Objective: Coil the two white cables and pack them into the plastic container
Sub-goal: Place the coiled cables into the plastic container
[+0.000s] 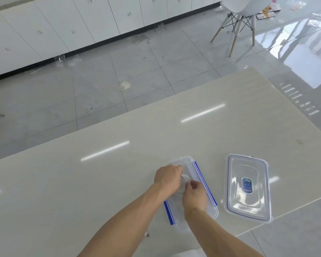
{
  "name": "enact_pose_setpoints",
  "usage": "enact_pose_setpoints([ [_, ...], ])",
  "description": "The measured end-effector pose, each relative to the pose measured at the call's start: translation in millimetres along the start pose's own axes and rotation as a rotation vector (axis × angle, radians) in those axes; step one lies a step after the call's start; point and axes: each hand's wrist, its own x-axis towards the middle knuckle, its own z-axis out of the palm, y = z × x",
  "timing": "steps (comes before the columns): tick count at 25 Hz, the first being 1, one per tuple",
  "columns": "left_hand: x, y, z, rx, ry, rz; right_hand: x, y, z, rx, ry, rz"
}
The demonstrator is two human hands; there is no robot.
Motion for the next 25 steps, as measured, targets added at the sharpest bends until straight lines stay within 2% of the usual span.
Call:
enact_pose_setpoints([
  [3,-0.7,2.6,8.1,0.101,0.061,0.018,2.9,1.2,4.7,-0.245,0.032,-0.11],
  [6,0.6,2.1,14.8,0.142,0.114,0.028,1.4,-1.0,10.4,-0.367,0.059,-0.149],
  [16,4.9,-1.6,30.6,0.045,0.236,0.026,-1.5,-4.7,15.1,-0.286,-0.025,-0.241],
  [25,-10.2,-14.7,28.3,-0.166,0.284,0.135,-10.3,-7.4,7.0,-0.443,-0.138,-0.309],
])
